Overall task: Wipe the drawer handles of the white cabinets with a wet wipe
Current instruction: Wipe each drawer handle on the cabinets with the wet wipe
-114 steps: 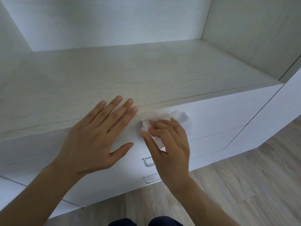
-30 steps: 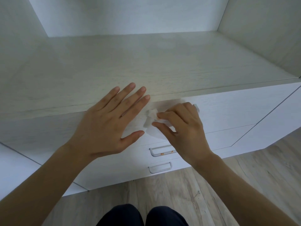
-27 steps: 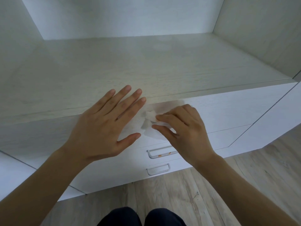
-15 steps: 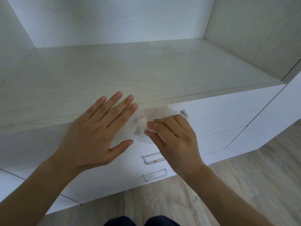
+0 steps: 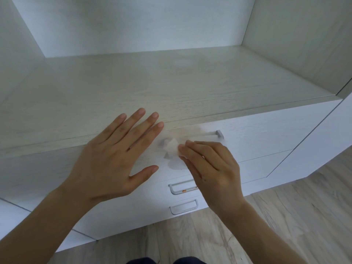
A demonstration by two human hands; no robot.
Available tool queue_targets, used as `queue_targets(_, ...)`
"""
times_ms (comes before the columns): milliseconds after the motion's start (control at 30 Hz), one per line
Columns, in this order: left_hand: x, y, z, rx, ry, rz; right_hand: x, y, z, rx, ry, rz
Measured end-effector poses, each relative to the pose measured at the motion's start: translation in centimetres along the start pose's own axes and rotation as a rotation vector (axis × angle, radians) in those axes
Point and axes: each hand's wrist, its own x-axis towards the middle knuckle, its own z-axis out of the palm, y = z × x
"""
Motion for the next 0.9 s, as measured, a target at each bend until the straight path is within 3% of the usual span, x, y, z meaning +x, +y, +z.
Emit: queue_targets(900, 0.0, 0.04, -0.43, -0.009, -0.015, -0.006, 0.56, 0.38, -0.51, 0.0, -0.002, -0.019)
